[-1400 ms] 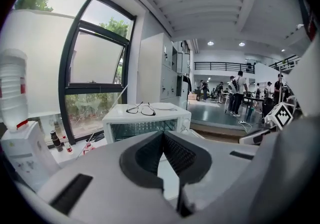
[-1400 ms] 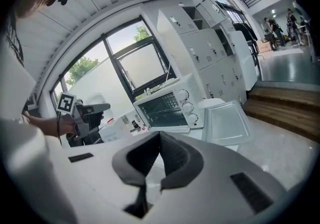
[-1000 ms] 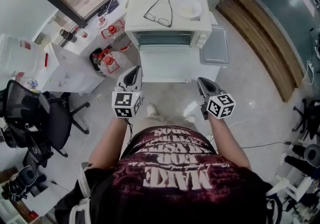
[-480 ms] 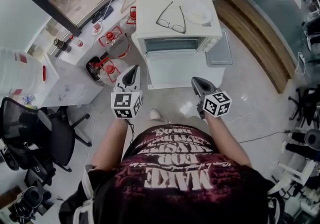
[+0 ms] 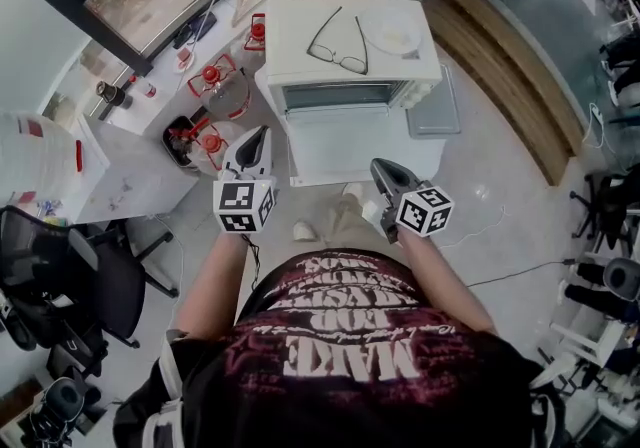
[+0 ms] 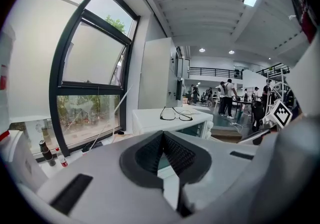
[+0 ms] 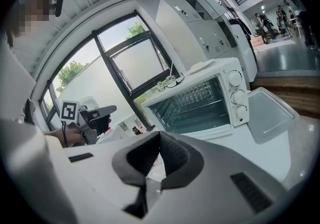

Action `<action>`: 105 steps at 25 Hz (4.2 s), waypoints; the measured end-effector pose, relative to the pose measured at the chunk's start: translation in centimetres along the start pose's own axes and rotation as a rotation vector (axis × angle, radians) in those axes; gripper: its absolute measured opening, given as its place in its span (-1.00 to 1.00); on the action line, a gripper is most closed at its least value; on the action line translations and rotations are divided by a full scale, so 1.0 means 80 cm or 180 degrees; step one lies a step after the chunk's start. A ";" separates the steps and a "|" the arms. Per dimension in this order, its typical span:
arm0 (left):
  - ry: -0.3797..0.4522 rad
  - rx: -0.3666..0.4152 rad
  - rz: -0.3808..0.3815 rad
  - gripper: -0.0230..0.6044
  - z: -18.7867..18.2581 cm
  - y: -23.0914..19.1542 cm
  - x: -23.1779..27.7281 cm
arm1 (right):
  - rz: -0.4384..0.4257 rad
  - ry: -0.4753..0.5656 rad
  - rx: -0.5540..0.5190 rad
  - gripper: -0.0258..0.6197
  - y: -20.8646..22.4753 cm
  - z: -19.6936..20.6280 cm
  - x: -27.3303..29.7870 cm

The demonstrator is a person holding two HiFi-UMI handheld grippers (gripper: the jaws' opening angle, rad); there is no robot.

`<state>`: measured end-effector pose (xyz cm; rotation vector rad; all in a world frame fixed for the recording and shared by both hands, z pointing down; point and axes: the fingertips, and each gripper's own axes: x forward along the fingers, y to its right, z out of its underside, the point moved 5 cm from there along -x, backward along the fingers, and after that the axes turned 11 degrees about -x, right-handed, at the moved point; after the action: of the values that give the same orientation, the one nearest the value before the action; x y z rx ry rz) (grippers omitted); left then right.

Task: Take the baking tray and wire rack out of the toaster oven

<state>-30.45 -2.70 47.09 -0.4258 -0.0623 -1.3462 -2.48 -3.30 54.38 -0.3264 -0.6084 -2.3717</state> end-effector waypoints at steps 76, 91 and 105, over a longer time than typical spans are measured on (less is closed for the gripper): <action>-0.0574 0.0794 0.0204 -0.91 -0.022 -0.005 0.213 | -0.0700 0.0609 0.2220 -0.86 0.114 0.026 0.221; -0.0233 0.0536 0.0146 -0.91 0.003 0.007 0.100 | -0.0687 0.0463 0.2432 -0.91 0.053 0.067 0.118; -0.0412 0.0492 0.0509 -0.91 0.051 0.042 0.036 | -0.0401 0.0647 0.2415 -0.91 0.042 0.097 0.024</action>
<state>-25.80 -3.46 50.81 -0.3785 -0.2336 -1.1466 -1.17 -2.66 62.88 0.2913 -1.3798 -2.0592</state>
